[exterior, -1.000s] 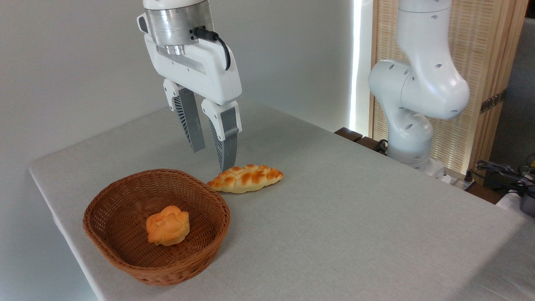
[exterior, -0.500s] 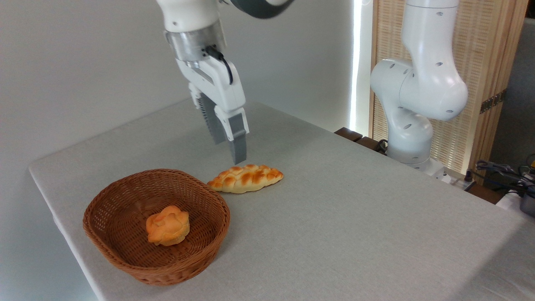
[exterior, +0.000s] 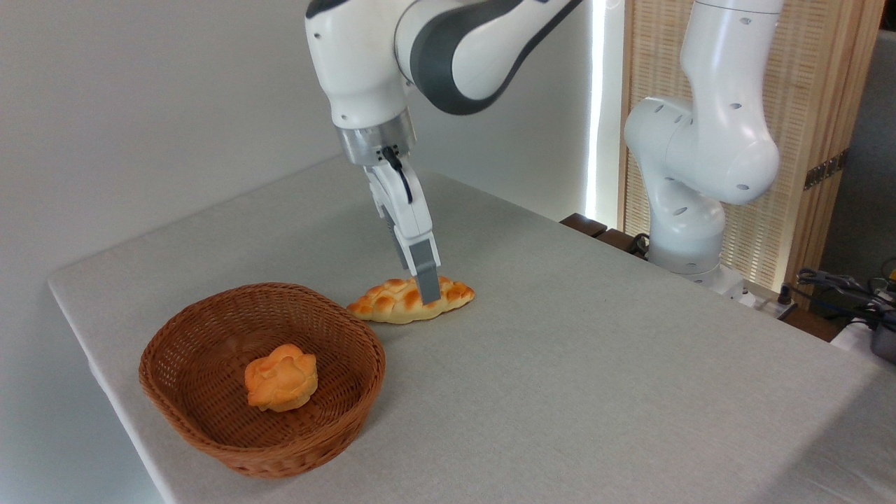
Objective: Put bread into the basket
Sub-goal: 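Close the gripper on the middle of the braided bread roll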
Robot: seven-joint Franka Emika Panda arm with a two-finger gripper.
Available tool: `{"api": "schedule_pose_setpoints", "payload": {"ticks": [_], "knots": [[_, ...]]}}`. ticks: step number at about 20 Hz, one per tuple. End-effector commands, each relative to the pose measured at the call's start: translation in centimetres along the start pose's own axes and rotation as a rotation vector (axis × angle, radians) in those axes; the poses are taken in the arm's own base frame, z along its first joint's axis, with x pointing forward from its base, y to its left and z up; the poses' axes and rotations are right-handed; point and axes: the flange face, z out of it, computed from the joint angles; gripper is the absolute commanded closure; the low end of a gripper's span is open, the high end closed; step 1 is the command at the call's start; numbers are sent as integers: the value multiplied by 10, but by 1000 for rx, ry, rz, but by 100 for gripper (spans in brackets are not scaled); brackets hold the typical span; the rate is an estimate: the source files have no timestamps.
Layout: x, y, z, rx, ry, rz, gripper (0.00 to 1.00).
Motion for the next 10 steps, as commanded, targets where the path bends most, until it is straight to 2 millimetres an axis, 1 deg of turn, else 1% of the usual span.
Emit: {"api": "schedule_pose_setpoints", "payload": {"ticks": [1, 5, 8, 10], "knots": [[-1, 3, 5, -4, 17, 32, 0], [3, 2, 9, -21, 35, 23, 0], [7, 1, 15, -46, 56, 9, 0], [14, 6, 21, -52, 47, 27, 0]]}}
